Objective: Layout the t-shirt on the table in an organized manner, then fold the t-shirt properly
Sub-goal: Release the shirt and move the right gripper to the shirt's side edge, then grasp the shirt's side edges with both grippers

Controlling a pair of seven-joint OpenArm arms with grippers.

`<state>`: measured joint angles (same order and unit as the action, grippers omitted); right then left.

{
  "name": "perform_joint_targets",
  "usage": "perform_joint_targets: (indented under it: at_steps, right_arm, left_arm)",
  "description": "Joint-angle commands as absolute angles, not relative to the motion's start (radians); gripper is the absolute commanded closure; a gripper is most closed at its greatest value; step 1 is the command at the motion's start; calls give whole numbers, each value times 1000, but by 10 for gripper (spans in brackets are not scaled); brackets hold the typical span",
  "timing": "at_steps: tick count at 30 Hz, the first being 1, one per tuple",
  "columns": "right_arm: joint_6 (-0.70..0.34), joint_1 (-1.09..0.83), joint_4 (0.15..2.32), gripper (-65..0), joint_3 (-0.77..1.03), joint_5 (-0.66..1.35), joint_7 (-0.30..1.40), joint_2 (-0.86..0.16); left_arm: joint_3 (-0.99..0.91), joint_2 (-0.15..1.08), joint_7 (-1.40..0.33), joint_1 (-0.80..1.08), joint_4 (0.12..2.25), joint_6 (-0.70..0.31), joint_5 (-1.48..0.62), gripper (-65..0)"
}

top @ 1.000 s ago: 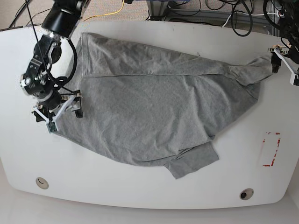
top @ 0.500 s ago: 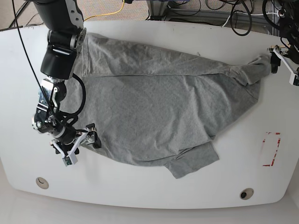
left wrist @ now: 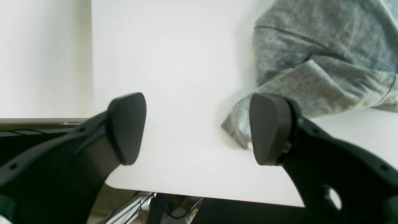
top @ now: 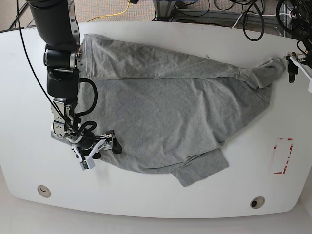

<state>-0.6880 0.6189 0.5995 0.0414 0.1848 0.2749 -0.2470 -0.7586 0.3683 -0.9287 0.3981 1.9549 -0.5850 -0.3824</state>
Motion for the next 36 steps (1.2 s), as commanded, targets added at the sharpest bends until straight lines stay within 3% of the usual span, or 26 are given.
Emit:
perform_joint_targets:
  at_steps: [1,9,14,25,36]
  right_arm:
    - [-698,659,559,-555,7,202,197,-251]
    - [-698,634,536,-549,-24,213,165,-274]
    - [-698,545,688,-549,-7,216,219,-329]
    - [-698,297,1132,-555,278,203,444,-351]
    - [-698,191,1178,-555,473,203,453,-375]
  left_arm:
    - [-766,383,-911,384,1971,-584,-387,-488]
    - [-768,343,-911,383,1971,-584,-387,-488]
    - [-762,292,-911,344,1971,-584,-387,-488]
    - [-585,220,-911,262,1971,-582,-380,-486]
    - [-493,202,-911,209,1969,-578,-378,-485]
